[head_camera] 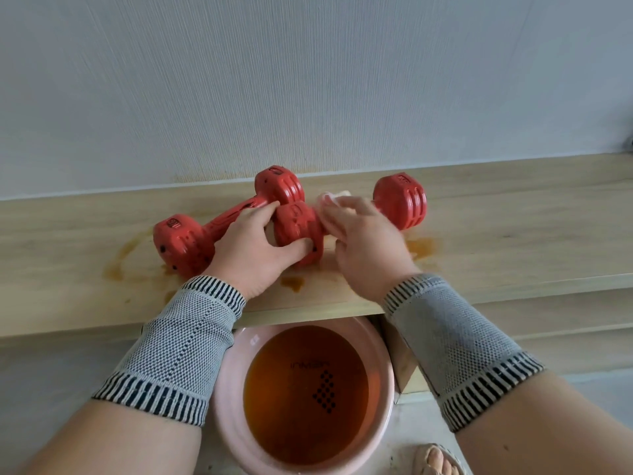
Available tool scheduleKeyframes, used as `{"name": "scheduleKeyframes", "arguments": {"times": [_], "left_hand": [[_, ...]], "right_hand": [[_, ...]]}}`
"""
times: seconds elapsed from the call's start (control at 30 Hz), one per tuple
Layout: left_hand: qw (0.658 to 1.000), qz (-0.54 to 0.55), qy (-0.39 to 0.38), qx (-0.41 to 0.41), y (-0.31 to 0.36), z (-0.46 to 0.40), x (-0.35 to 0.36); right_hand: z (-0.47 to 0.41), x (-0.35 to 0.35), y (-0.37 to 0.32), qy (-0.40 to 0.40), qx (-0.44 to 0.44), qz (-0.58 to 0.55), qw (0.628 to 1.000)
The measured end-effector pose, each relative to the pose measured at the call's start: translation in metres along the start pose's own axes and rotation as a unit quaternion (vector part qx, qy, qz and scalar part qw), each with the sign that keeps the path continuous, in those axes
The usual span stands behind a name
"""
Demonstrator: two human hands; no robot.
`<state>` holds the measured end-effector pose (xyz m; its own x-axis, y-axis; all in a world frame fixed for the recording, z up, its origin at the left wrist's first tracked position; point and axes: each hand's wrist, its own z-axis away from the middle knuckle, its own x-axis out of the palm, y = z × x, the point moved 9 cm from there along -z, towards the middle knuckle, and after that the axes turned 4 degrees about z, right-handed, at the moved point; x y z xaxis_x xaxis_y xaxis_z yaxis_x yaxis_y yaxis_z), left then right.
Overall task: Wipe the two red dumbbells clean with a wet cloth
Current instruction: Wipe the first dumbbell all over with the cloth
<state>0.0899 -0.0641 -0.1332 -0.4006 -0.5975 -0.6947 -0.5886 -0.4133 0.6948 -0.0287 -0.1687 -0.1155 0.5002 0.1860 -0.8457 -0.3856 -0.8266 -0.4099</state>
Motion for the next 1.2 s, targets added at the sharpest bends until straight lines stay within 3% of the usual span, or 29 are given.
{"name": "scheduleKeyframes", "arguments": {"times": [0.1,0.23,0.37,0.43,0.6,0.77,0.97,1.1,1.2], "left_hand": [[1.000,-0.006,-0.006,-0.003,0.001,0.001,-0.001],[1.000,-0.005,-0.004,0.002,0.004,0.003,0.000],[1.000,-0.003,-0.003,-0.004,0.003,0.000,0.001],[1.000,-0.004,-0.001,0.001,0.004,0.000,0.001],[0.999,-0.024,-0.013,0.017,0.003,0.003,0.005],[0.999,-0.039,-0.004,0.028,0.006,0.003,0.007],[0.999,-0.010,0.018,0.038,0.009,0.002,0.002],[0.999,-0.020,0.017,0.039,0.009,0.002,0.002],[0.999,-0.028,0.015,0.040,0.008,0.001,0.002]], "right_hand": [[0.001,0.005,0.002,-0.031,-0.017,0.028,0.999],[0.001,-0.012,0.038,0.015,0.120,0.089,0.989],[0.005,0.007,-0.007,-0.020,-0.014,0.041,0.999],[0.006,0.004,-0.006,-0.016,-0.025,0.019,0.999],[0.008,-0.013,0.041,0.024,0.131,0.047,0.990],[0.015,-0.010,0.035,0.064,0.189,-0.072,0.977],[0.021,0.030,0.040,-0.012,0.289,-0.336,0.896],[0.025,0.023,0.066,0.042,0.379,-0.515,0.768],[0.026,-0.002,0.077,0.058,0.397,-0.429,0.809]]}}
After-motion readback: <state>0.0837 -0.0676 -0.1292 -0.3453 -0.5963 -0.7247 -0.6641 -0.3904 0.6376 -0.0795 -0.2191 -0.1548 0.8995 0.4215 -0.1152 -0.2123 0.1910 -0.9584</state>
